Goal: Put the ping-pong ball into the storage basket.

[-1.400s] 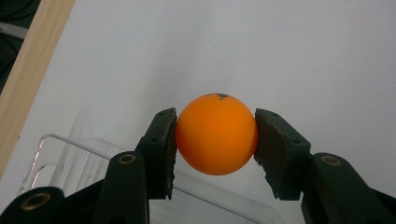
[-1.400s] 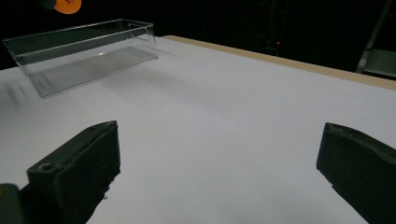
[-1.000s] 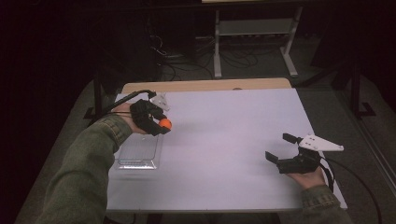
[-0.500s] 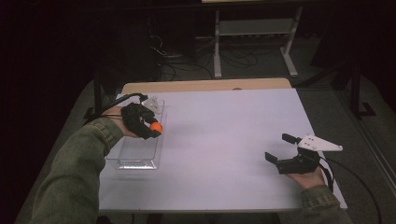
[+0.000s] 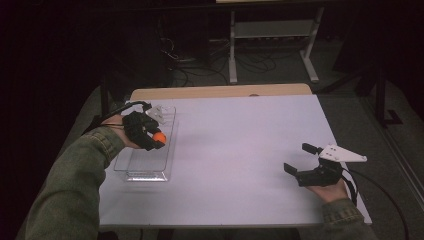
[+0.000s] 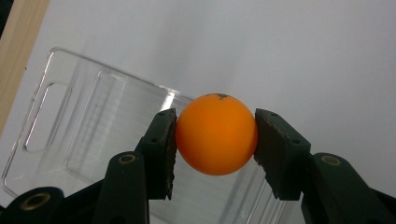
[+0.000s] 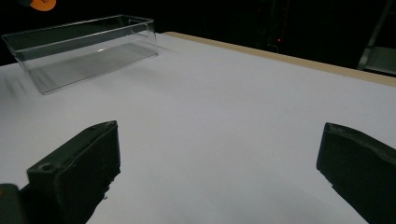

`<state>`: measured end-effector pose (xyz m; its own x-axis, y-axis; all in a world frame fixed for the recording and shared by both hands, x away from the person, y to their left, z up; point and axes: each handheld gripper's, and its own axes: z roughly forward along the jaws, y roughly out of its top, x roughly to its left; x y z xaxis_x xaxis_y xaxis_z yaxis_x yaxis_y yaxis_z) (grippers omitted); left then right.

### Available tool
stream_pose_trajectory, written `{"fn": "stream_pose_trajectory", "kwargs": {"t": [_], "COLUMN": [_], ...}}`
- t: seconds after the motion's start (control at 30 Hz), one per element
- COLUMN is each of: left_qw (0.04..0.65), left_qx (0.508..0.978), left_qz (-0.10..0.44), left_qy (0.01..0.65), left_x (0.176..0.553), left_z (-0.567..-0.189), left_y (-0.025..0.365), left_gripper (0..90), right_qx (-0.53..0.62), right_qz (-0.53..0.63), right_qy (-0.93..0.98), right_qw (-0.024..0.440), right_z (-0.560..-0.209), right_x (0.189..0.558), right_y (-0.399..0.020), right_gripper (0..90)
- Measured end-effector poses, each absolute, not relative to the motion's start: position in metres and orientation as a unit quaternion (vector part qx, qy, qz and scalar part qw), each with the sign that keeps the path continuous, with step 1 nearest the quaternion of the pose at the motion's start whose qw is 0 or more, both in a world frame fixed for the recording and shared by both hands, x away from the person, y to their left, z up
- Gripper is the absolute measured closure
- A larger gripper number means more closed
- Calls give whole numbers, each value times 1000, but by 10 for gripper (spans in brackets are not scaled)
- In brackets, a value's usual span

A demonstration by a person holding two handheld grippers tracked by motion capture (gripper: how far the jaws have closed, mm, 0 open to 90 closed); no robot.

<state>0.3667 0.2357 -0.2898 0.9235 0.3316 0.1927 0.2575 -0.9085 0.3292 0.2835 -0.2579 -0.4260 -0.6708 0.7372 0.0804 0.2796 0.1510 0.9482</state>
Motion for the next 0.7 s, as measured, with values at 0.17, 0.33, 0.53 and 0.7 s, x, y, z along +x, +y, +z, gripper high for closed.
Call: {"fn": "stream_pose_trajectory", "kwargs": {"t": [0.17, 0.33, 0.53, 0.7], "left_qw": [142, 134, 121, 112], "left_qx": [971, 974, 976, 978], "left_qz": [116, 107, 98, 89], "left_qy": [152, 151, 150, 151], "left_x": [367, 367, 366, 366], "left_z": [-290, -290, -290, -291], "left_y": [238, 240, 243, 246], "left_gripper": [502, 503, 503, 503], "right_qx": [349, 348, 349, 349], "right_qz": [551, 550, 550, 550], "right_qy": [729, 730, 730, 730], "right_qw": [208, 207, 208, 208], "right_z": [-426, -426, -426, -427], "right_x": [284, 284, 284, 284], "right_y": [-259, -258, -258, -258], "right_gripper": [0, 0, 0, 0]}}
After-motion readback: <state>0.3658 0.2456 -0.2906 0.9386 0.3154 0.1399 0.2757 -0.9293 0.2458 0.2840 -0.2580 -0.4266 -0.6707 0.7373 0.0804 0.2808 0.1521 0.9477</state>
